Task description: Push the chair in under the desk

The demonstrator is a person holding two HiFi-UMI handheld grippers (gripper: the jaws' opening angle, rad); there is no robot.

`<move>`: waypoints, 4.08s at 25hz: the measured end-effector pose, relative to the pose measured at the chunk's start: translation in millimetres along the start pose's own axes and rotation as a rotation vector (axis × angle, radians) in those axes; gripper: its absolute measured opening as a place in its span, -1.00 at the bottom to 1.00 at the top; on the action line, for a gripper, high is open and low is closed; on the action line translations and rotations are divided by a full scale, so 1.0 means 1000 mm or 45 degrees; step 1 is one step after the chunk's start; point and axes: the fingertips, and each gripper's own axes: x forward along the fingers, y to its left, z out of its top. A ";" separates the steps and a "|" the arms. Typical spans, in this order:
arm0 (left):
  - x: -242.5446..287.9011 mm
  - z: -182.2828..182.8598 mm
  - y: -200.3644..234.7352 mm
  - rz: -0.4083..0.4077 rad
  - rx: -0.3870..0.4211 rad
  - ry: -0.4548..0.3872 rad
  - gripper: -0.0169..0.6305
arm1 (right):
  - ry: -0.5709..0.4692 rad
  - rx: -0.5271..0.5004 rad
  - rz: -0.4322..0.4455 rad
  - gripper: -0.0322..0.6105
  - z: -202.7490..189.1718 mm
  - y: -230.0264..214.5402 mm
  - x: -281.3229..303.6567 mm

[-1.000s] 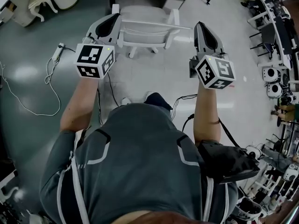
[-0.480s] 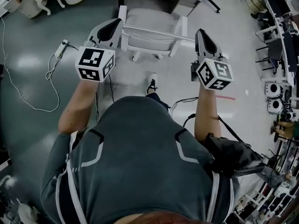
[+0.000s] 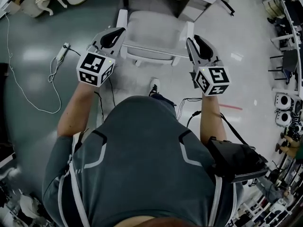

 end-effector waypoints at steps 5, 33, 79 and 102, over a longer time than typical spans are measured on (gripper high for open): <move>0.057 -0.026 -0.026 -0.197 0.100 0.238 -0.62 | 0.143 -0.055 0.219 -0.48 -0.037 -0.012 0.026; 0.085 -0.208 -0.037 -0.752 0.668 0.889 -0.54 | 0.773 -0.653 0.521 -0.40 -0.211 0.037 0.068; 0.188 -0.199 0.070 -0.770 0.603 0.957 -0.49 | 0.973 -0.491 0.498 -0.42 -0.196 -0.028 0.199; 0.312 -0.179 0.151 -0.652 0.592 0.971 -0.45 | 0.969 -0.488 0.521 -0.40 -0.171 -0.128 0.312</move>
